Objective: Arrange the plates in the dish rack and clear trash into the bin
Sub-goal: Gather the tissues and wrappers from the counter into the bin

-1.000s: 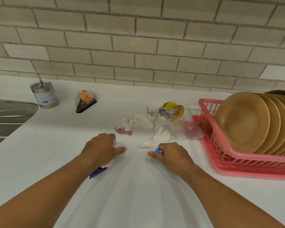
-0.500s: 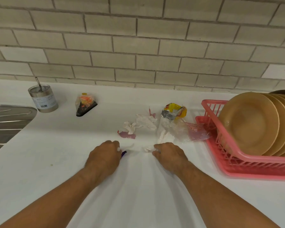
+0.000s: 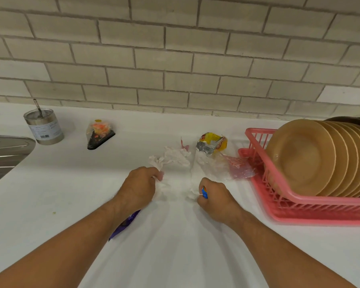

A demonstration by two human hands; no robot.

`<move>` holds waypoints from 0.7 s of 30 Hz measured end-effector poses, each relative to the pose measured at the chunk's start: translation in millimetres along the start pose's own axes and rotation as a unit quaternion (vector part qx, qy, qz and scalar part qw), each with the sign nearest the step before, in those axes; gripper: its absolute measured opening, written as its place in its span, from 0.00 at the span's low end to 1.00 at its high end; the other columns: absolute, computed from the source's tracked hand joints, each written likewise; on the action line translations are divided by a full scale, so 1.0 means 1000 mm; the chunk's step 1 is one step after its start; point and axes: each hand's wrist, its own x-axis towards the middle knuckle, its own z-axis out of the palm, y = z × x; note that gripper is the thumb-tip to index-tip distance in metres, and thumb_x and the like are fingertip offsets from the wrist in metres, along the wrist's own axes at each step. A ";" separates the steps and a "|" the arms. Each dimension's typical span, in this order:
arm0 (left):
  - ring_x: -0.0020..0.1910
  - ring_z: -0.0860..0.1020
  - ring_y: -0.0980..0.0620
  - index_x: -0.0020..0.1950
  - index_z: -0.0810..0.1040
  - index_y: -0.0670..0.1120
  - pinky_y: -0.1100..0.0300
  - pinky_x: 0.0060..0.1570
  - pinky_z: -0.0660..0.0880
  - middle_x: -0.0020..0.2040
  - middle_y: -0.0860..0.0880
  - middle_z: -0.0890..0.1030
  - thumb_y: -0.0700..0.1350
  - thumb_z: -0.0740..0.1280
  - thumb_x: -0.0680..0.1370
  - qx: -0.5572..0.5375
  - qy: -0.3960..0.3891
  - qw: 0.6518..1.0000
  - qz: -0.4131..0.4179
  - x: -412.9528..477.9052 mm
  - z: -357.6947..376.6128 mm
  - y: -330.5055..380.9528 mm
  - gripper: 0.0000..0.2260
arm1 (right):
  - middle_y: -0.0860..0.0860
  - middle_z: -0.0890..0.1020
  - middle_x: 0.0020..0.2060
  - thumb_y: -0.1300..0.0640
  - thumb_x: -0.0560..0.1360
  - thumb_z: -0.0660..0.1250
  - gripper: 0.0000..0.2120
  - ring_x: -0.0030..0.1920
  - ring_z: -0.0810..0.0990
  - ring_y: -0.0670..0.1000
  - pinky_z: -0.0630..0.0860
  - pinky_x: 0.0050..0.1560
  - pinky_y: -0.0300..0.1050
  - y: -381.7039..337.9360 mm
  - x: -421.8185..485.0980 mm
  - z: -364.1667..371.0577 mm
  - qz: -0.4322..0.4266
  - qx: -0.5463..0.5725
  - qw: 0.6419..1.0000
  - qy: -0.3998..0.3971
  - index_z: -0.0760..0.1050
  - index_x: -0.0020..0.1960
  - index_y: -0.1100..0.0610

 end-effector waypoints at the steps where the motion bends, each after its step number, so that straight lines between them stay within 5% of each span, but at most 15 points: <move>1: 0.52 0.77 0.50 0.44 0.77 0.49 0.68 0.39 0.74 0.61 0.54 0.78 0.36 0.54 0.80 -0.011 0.002 1.000 -0.005 0.000 0.002 0.003 0.15 | 0.49 0.73 0.40 0.59 0.76 0.61 0.02 0.36 0.70 0.49 0.68 0.33 0.39 0.002 -0.002 -0.002 0.003 0.018 1.000 0.005 0.68 0.48 0.53; 4: 0.51 0.78 0.52 0.48 0.78 0.48 0.60 0.47 0.76 0.57 0.54 0.79 0.48 0.65 0.77 -0.007 0.009 1.000 -0.009 0.001 0.008 0.009 0.05 | 0.49 0.74 0.41 0.58 0.79 0.59 0.06 0.38 0.72 0.49 0.71 0.37 0.41 0.008 -0.007 -0.007 0.000 0.077 0.997 0.032 0.70 0.56 0.52; 7: 0.47 0.77 0.51 0.52 0.77 0.49 0.55 0.46 0.78 0.52 0.51 0.76 0.48 0.72 0.72 0.002 0.004 1.000 -0.027 -0.004 0.018 0.016 0.10 | 0.49 0.75 0.40 0.47 0.78 0.65 0.12 0.39 0.73 0.50 0.71 0.38 0.42 0.014 -0.013 -0.012 0.026 0.089 0.994 0.062 0.73 0.53 0.55; 9: 0.41 0.80 0.50 0.49 0.76 0.51 0.50 0.43 0.80 0.48 0.52 0.75 0.44 0.68 0.75 -0.019 0.008 0.999 -0.034 -0.009 0.026 0.024 0.04 | 0.48 0.67 0.33 0.47 0.72 0.72 0.15 0.33 0.64 0.49 0.62 0.30 0.39 0.021 -0.019 -0.016 0.041 0.089 0.993 0.073 0.71 0.40 0.57; 11: 0.37 0.80 0.49 0.46 0.76 0.50 0.52 0.38 0.81 0.45 0.52 0.74 0.40 0.63 0.78 -0.039 0.007 0.999 -0.036 -0.015 0.034 0.032 0.06 | 0.48 0.62 0.30 0.59 0.69 0.71 0.18 0.31 0.58 0.49 0.56 0.27 0.39 0.031 -0.024 -0.020 0.044 0.094 0.993 0.064 0.61 0.33 0.56; 14: 0.36 0.80 0.46 0.45 0.78 0.50 0.53 0.36 0.79 0.42 0.46 0.79 0.39 0.59 0.79 -0.014 0.000 1.000 -0.025 -0.022 0.047 0.041 0.10 | 0.53 0.65 0.32 0.69 0.66 0.64 0.12 0.31 0.64 0.52 0.62 0.28 0.42 0.045 -0.027 -0.030 0.044 0.119 0.992 0.027 0.61 0.34 0.58; 17: 0.32 0.78 0.49 0.43 0.79 0.54 0.54 0.35 0.78 0.45 0.48 0.80 0.38 0.57 0.79 -0.006 -0.032 0.999 -0.015 -0.030 0.064 0.056 0.15 | 0.57 0.69 0.38 0.72 0.70 0.59 0.11 0.32 0.78 0.61 0.62 0.20 0.34 0.060 -0.036 -0.041 0.061 0.175 0.983 0.002 0.65 0.38 0.58; 21: 0.26 0.79 0.52 0.44 0.79 0.51 0.61 0.29 0.75 0.41 0.51 0.76 0.38 0.56 0.80 -0.012 -0.074 0.997 -0.022 -0.045 0.090 0.081 0.15 | 0.55 0.74 0.43 0.68 0.76 0.60 0.11 0.28 0.78 0.51 0.69 0.20 0.36 0.080 -0.056 -0.050 0.023 0.224 0.974 -0.026 0.74 0.42 0.55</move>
